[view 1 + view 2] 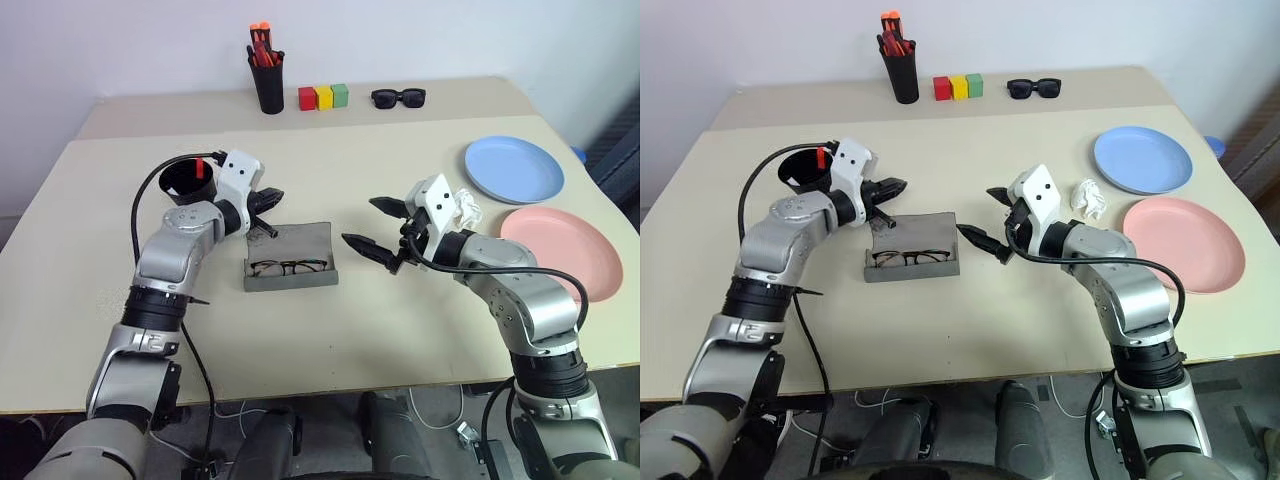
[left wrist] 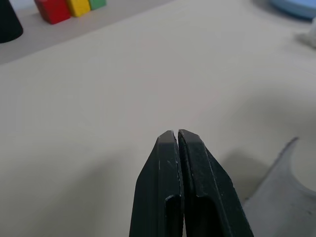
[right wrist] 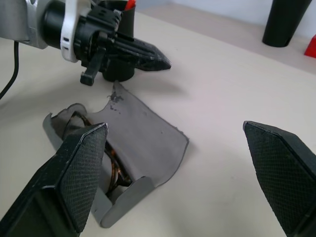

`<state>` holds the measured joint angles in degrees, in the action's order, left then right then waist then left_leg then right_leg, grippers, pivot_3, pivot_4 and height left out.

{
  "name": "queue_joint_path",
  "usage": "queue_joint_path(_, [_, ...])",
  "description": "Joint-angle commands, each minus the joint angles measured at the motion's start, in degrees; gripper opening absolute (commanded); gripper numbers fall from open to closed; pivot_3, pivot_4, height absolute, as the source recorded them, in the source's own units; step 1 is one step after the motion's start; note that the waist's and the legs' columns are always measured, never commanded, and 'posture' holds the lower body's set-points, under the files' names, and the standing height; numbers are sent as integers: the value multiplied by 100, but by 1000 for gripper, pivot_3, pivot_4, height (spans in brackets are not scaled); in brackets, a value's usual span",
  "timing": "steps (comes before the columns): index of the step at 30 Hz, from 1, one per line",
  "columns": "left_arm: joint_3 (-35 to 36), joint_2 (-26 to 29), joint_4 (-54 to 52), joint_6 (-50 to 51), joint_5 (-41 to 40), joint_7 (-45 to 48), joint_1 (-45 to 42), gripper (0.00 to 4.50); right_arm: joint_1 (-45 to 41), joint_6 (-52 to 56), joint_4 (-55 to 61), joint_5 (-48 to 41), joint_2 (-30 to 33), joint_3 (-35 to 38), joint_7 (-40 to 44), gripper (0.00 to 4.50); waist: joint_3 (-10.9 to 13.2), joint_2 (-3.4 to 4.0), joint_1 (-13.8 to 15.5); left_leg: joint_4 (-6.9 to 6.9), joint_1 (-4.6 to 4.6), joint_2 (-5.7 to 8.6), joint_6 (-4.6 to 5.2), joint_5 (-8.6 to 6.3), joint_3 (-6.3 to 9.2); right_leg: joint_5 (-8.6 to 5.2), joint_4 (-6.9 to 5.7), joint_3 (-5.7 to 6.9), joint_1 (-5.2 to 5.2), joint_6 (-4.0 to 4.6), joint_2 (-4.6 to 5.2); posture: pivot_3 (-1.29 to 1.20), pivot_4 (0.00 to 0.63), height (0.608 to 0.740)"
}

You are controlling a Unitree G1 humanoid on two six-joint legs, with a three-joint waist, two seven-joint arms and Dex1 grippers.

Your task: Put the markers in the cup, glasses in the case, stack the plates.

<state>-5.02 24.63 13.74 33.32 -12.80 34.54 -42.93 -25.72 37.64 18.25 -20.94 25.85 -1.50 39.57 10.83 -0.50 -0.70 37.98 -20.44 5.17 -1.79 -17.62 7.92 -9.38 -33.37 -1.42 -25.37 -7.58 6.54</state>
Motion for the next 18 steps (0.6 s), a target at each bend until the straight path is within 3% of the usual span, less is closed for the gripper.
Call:
queue_joint_path(1, [-276,137,7,224,114,420,-175,47,-74,-189,120,11,-31,-41,-62,4500,0,0,-9,0,0,0,0,0,0,0,0,0,0,0,0,0,150,740])
queue_joint_path(12, [-361,555,-142,1426,-158,1273,-310,47,-80,-305,10,93,-73,-203,-201,4500,0,0,-17,0,-1,-1,0,0,1,0,-1,0,-1,0,-1,0,150,740])
queue_joint_path(16, [-213,515,121,923,28,1053,-480,47,-101,-348,-24,102,-118,-258,-229,4500,0,0,-8,0,-1,-1,0,0,3,0,-2,0,-1,0,-1,0,150,740])
queue_joint_path(18, [-101,326,406,130,211,670,-646,47,-80,-399,-47,145,-108,-319,-207,4500,0,0,9,1,0,-1,-1,0,3,0,-2,0,-1,0,0,0,150,740])
